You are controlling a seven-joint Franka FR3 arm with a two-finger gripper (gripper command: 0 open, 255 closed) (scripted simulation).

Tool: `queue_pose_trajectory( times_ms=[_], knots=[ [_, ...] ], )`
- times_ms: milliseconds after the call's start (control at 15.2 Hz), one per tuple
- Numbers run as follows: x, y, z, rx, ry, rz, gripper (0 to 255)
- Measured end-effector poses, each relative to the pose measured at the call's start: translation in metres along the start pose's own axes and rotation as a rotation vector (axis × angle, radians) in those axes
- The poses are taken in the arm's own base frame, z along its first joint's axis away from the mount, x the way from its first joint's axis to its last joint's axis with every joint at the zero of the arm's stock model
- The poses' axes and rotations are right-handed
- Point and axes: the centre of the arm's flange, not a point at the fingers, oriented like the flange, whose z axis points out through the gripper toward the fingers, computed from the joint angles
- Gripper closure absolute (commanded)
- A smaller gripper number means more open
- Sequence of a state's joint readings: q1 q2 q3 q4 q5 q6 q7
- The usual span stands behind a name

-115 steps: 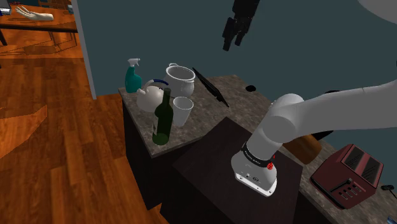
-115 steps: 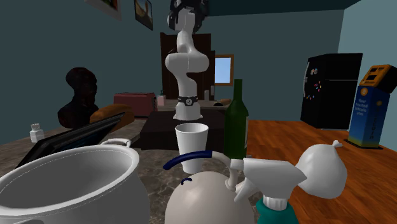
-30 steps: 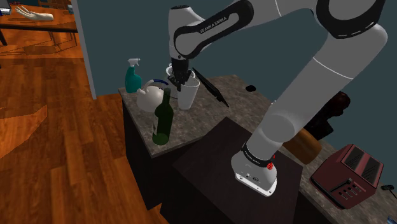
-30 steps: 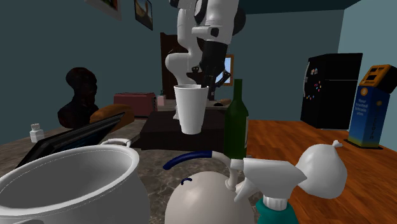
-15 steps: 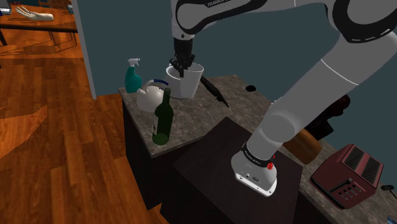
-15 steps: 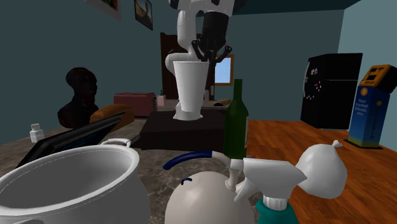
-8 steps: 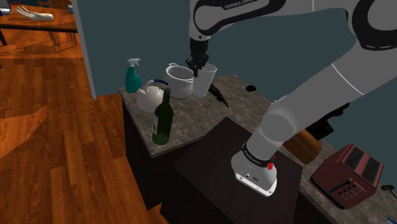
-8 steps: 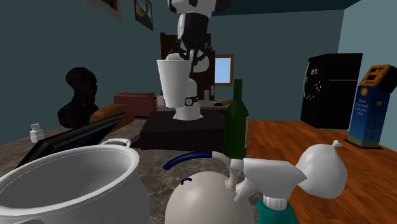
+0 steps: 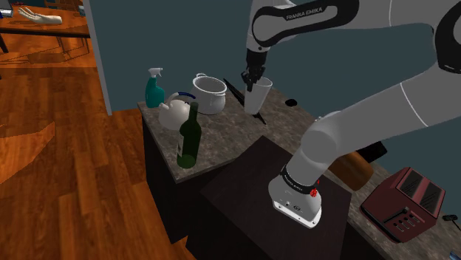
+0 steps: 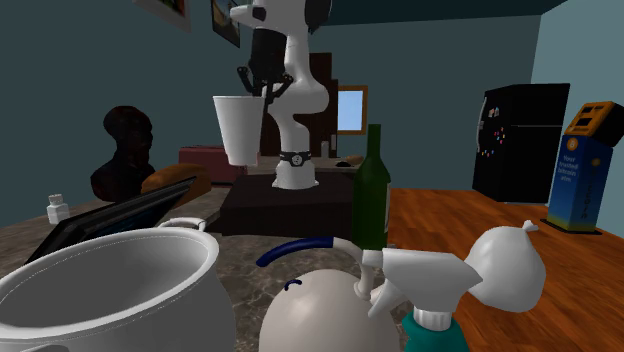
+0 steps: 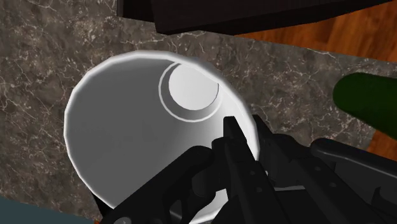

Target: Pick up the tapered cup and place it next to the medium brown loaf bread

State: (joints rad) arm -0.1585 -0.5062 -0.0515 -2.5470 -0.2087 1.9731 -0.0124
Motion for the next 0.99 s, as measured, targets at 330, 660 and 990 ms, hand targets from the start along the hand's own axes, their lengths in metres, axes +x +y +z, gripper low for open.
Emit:
queue_pose_trajectory(
  times_ms=[330,660,990],
  knots=[
    [-0.033,0.060,0.011,0.000,0.000,0.000,255],
    [-0.065,0.113,0.020,0.000,0.000,0.000,255],
    [-0.097,0.169,0.033,0.001,0.000,0.000,255]
  ],
)
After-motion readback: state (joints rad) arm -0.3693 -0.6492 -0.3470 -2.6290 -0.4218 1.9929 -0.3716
